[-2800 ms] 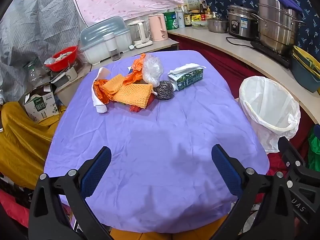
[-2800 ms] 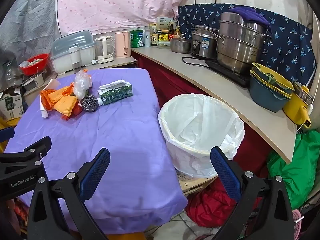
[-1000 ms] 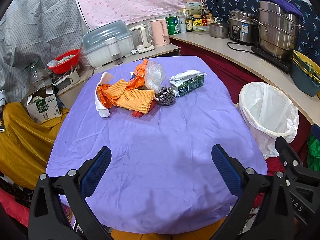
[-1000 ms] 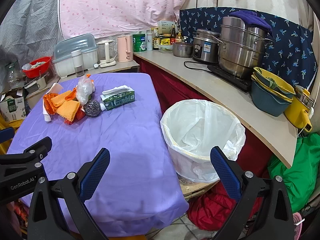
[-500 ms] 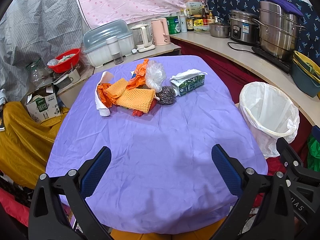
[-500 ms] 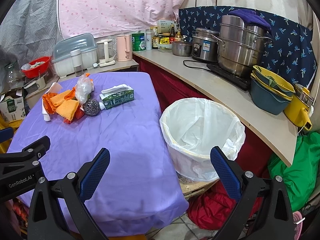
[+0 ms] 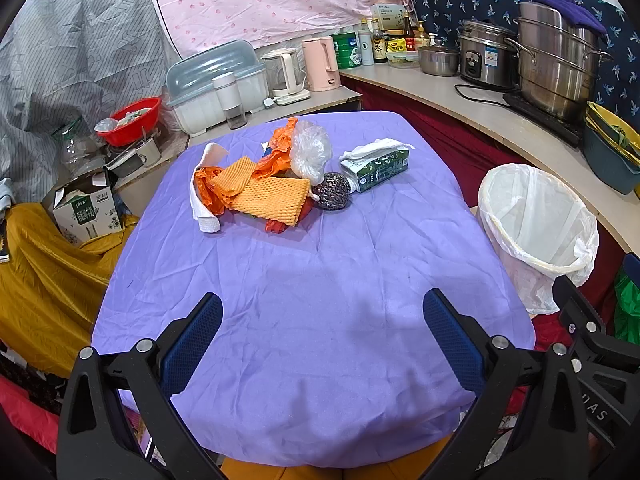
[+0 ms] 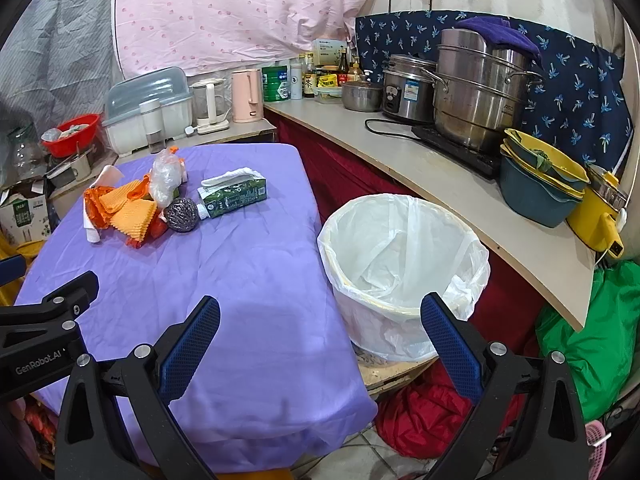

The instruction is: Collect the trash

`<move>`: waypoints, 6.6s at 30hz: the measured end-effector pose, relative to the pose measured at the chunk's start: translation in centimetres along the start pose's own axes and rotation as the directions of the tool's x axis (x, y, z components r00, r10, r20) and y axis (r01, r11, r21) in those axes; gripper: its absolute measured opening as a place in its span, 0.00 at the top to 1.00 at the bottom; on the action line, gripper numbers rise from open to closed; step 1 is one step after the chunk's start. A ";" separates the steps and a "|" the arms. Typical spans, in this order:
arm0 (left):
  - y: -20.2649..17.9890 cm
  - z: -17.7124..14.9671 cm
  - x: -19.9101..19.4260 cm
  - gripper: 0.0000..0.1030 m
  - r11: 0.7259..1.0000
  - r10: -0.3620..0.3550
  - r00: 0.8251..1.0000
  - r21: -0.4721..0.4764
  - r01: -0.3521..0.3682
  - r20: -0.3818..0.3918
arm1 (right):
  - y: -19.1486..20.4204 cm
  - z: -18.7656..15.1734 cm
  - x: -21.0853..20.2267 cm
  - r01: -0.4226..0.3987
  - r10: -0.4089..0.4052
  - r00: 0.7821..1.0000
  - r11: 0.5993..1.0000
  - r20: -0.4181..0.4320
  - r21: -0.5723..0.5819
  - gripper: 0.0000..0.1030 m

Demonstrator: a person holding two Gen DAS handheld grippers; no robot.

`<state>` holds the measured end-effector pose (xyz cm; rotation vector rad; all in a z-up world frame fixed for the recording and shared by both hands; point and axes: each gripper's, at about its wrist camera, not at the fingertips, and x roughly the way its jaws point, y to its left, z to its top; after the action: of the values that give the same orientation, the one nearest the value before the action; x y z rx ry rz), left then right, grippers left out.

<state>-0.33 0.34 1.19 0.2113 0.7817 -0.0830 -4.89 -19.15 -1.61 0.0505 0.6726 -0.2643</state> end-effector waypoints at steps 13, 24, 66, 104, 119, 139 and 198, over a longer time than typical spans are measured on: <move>0.0 0.0 0.0 0.07 1.000 -0.001 1.000 -0.001 0.001 -0.001 | -0.2 -0.1 0.1 0.000 0.000 1.000 1.000 -0.002 0.001 0.07; 0.0 0.0 0.2 0.07 1.000 -0.005 1.000 -0.004 0.005 -0.004 | -0.4 -0.1 0.3 0.002 -0.002 1.000 1.000 -0.006 0.001 0.07; 19.6 6.0 22.6 0.08 0.968 0.085 0.992 -0.226 -0.105 -0.098 | 13.4 7.5 16.8 -0.060 0.050 0.994 0.993 -0.099 -0.104 0.07; 17.1 2.8 17.2 0.83 0.936 -0.268 0.959 -0.261 0.237 -0.090 | 16.9 7.4 15.0 -0.158 0.148 0.985 0.980 -0.089 -0.118 0.07; 19.0 1.1 15.6 0.73 0.938 -0.231 0.967 -0.287 0.193 -0.106 | 20.2 5.8 13.1 -0.266 0.249 0.961 0.952 -0.119 -0.155 0.07; 19.1 0.1 13.1 0.93 0.928 -0.285 0.956 -0.267 0.260 -0.062 | 23.3 4.8 11.0 -0.308 0.288 0.950 0.926 -0.120 -0.217 0.13; 15.8 -1.6 13.5 0.28 0.948 -0.256 0.950 -0.239 0.210 -0.180 | 16.4 1.6 10.9 -0.443 0.429 0.878 0.897 -0.210 -0.018 0.17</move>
<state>10.55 16.15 -6.98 -0.0839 1.0170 -0.2020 8.52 -6.04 -7.76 0.1659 0.8509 0.2037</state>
